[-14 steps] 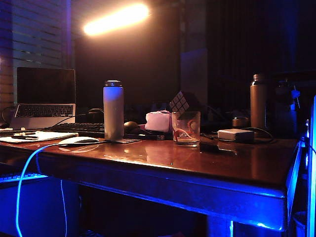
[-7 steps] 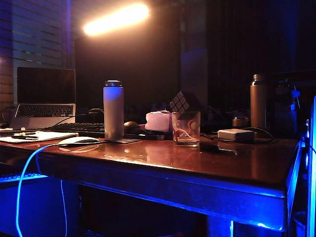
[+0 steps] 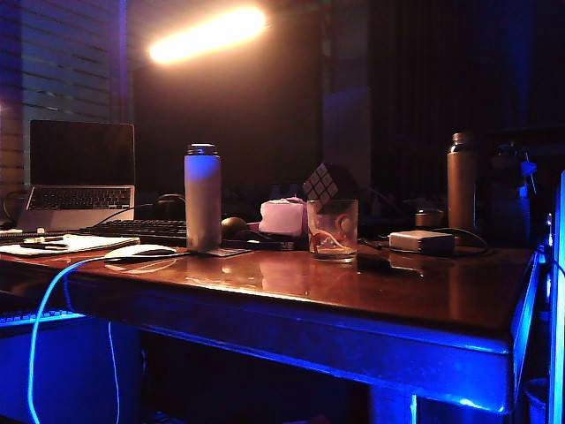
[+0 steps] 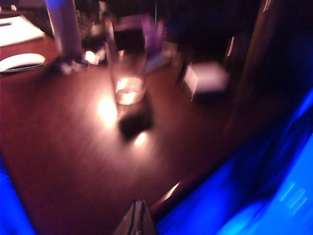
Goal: Stack the Rubik's Cube on top of the glass cup.
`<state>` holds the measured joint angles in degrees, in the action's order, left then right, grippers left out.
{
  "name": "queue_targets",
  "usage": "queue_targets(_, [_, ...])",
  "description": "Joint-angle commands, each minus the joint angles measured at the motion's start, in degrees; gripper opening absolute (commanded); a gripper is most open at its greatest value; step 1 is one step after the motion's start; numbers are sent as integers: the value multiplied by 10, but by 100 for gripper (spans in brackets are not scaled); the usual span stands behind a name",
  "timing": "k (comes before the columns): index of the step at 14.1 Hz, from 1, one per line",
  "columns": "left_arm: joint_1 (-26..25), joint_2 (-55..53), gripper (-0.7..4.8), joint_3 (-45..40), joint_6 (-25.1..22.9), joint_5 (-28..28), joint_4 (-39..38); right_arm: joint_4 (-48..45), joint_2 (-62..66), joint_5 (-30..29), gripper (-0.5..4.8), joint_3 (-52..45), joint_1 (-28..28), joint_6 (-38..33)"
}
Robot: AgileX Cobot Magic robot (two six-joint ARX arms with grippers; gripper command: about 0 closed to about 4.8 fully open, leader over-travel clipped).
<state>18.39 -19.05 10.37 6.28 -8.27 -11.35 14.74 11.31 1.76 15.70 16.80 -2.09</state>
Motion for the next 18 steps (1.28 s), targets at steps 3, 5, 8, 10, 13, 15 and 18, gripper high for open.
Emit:
queue_targets(3, [0, -1, -4, -60, -29, 8, 44, -12, -1, 48, -1, -52, -1, -69])
queue_targets(5, [0, -1, -4, -73, -38, 10, 48, -12, -1, 90, -1, -72, -1, -69])
queue_targets(8, [0, -1, -4, -75, -83, 19, 46, 15, -1, 86, -1, -98, 0, -64])
queue_targets(10, [0, -1, -4, -84, -88, 18, 50, 26, -1, 45, -1, -115, 0, -49])
queue_targets(13, [0, -1, -4, -85, -89, 19, 51, 7, -1, 28, -1, -123, 0, -49])
queue_targets(15, [0, -1, -2, -85, -89, 27, 51, 7, -1, 33, 0, -123, 0, -50])
queue_targets(18, [0, -1, -2, -85, -89, 27, 51, 6, -1, 26, 0, -123, 0, -54])
